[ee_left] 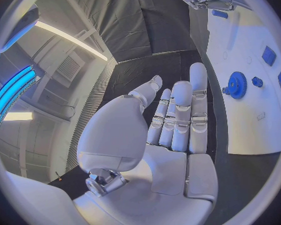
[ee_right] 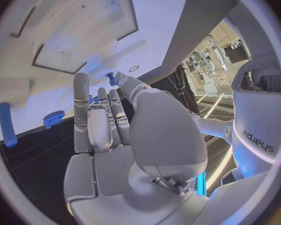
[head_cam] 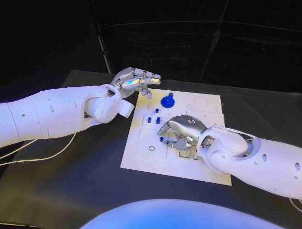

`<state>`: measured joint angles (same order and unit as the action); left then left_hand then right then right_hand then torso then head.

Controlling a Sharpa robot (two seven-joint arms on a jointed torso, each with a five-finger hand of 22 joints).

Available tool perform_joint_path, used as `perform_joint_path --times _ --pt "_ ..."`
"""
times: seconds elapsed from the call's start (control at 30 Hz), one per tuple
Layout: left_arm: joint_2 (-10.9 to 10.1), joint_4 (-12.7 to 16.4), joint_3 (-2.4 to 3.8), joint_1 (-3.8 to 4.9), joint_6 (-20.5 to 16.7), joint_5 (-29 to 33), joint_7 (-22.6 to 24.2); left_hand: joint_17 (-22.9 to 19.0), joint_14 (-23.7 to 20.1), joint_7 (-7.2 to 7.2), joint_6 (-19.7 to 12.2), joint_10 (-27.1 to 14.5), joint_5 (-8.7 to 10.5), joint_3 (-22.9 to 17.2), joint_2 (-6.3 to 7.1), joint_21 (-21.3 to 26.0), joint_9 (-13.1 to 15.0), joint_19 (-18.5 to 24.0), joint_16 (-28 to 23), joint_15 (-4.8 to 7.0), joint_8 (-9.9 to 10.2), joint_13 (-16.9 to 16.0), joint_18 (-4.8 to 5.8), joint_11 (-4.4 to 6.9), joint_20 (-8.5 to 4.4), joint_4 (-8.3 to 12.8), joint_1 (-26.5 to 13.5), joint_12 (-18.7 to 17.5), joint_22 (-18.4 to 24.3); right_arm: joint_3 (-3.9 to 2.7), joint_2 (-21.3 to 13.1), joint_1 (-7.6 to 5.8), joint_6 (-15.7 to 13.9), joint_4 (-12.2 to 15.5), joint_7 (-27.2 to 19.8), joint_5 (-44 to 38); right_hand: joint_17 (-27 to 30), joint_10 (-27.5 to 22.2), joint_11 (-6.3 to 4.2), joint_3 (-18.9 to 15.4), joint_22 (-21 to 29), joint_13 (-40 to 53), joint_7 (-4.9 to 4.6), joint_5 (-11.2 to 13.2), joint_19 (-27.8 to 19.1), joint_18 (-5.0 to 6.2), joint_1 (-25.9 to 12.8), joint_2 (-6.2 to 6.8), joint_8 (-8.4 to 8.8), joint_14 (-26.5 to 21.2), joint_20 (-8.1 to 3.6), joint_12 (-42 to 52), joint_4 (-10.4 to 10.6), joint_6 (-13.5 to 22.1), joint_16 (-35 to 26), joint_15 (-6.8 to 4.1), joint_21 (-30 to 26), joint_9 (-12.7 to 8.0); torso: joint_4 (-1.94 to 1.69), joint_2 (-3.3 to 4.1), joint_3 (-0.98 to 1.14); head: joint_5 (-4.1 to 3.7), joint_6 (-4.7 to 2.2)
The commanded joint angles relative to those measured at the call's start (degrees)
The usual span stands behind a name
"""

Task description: Assemble the parts on the task board

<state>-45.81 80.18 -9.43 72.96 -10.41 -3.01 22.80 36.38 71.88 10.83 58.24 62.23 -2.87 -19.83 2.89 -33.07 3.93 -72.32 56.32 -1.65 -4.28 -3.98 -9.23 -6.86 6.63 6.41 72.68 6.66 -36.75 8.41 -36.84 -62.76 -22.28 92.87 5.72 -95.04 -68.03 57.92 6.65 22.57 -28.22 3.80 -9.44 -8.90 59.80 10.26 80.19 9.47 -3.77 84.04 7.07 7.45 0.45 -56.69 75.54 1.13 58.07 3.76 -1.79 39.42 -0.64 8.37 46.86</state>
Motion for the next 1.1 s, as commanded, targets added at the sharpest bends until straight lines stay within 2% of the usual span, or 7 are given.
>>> perform_joint_path --times 0.03,0.27,0.5,0.6,0.7,0.87,1.1 --pt "0.1 -0.1 0.03 0.08 0.7 0.2 -0.3 0.0 -0.3 0.10 -0.4 -0.5 0.17 0.3 0.02 0.2 -0.1 0.1 -0.2 0.09 0.2 -0.1 -1.12 -0.01 0.30 -0.1 -0.5 0.4 0.1 -0.05 -1.3 -0.11 -7.2 1.4 -1.5 1.9 0.2 -0.1 -0.24 -0.5 -0.1 0.1 -0.11 -0.3 0.3 0.35 -0.2 -0.44 0.12 1.8 0.06 0.5 0.0 0.5 -0.1 0.16 -0.1 0.0 0.01 -0.07 -0.06 -0.09 -0.16" --pt "0.0 -0.2 0.02 0.08 0.5 0.2 -0.2 0.0 -0.3 0.11 -0.4 -0.5 0.16 0.4 0.00 0.3 -0.1 0.0 -0.1 0.09 0.2 -0.1 -1.12 -0.02 0.31 -0.1 -0.4 0.4 0.1 -0.13 -4.9 -0.76 -10.1 3.8 -2.7 10.8 0.2 0.5 -0.41 -1.1 -0.7 0.2 -0.08 -1.5 1.0 0.22 -0.3 -0.62 0.06 1.8 -0.10 1.8 0.3 0.7 0.1 0.00 0.2 0.1 0.05 -0.07 -0.05 -0.68 -0.80" --pt "-0.1 -0.2 0.00 0.08 1.3 0.2 0.7 -0.1 -0.3 0.06 -0.5 -0.6 0.17 0.5 -0.01 0.3 -0.1 -0.1 -0.1 0.10 0.2 -0.1 -1.14 0.01 0.31 0.1 0.0 0.5 0.2 -0.37 -9.3 -4.20 -3.1 5.6 -0.7 19.1 2.3 -3.1 -0.15 -4.2 1.0 0.0 0.12 -1.4 0.4 0.33 -1.1 -0.44 0.17 1.2 0.06 2.0 1.1 3.6 -1.2 0.21 -1.3 0.0 0.06 -0.04 -0.05 -1.68 -2.21" --pt "-0.1 -0.2 -0.01 0.08 1.6 0.2 0.9 -0.1 -0.3 0.04 -0.5 -0.6 0.16 0.6 0.02 0.4 -0.1 -0.1 -0.1 0.11 0.2 -0.1 -1.14 0.02 0.31 0.2 0.1 0.6 0.2 -0.45 -11.4 -5.97 -1.1 6.0 -0.3 20.2 4.4 -6.3 0.45 -6.3 1.6 0.0 -0.77 -1.6 0.1 0.28 -0.5 -0.63 0.11 0.6 0.45 1.9 1.1 4.7 -2.6 0.68 -2.2 0.1 0.04 -0.06 -0.07 -1.67 -2.54" --pt "0.0 -0.2 -0.01 0.08 1.7 0.2 1.0 -0.1 -0.3 0.04 -0.5 -0.6 0.16 0.6 0.02 0.4 -0.1 -0.1 -0.1 0.11 0.2 -0.1 -1.14 0.02 0.31 0.2 0.1 0.6 0.2 -0.53 -13.4 -7.37 0.5 6.0 -0.4 20.0 5.2 -7.7 0.61 -8.0 1.9 0.1 -0.64 -1.8 0.1 0.35 0.4 -0.90 0.11 0.3 0.62 2.6 1.1 5.6 -3.1 0.82 -2.6 0.1 0.05 -0.04 -0.09 -2.17 -2.83" --pt "-0.1 -0.2 -0.01 0.08 1.8 0.2 1.0 -0.1 -0.3 0.02 -0.5 -0.6 0.16 0.6 -0.01 0.4 -0.1 -0.1 -0.1 0.12 0.2 -0.1 -1.15 0.03 0.31 0.3 0.2 0.6 0.2 -0.57 -15.0 -8.35 3.0 4.6 -0.4 19.0 5.4 -8.2 0.56 -9.5 2.2 0.2 -0.26 -1.9 0.4 0.38 1.2 -1.43 0.14 0.5 0.62 3.8 1.1 6.5 -3.1 0.78 -2.9 0.1 0.10 -0.07 -0.16 -2.84 -3.18" --pt "-0.1 -0.1 -0.01 0.08 2.0 0.2 0.8 -0.2 -0.3 0.02 -0.5 -0.7 0.16 0.6 -0.06 0.4 -0.1 -0.1 -0.1 0.12 0.1 -0.1 -1.15 0.04 0.30 0.3 0.3 0.7 0.2 -0.55 -14.6 -8.66 7.0 3.3 0.3 14.4 4.8 -7.7 0.25 -11.4 2.4 0.4 0.33 -1.9 1.1 0.40 1.7 -1.57 -0.04 0.8 0.43 5.7 1.3 6.3 -2.5 0.53 -2.9 0.2 -0.02 -0.01 -0.02 -3.25 -3.08"
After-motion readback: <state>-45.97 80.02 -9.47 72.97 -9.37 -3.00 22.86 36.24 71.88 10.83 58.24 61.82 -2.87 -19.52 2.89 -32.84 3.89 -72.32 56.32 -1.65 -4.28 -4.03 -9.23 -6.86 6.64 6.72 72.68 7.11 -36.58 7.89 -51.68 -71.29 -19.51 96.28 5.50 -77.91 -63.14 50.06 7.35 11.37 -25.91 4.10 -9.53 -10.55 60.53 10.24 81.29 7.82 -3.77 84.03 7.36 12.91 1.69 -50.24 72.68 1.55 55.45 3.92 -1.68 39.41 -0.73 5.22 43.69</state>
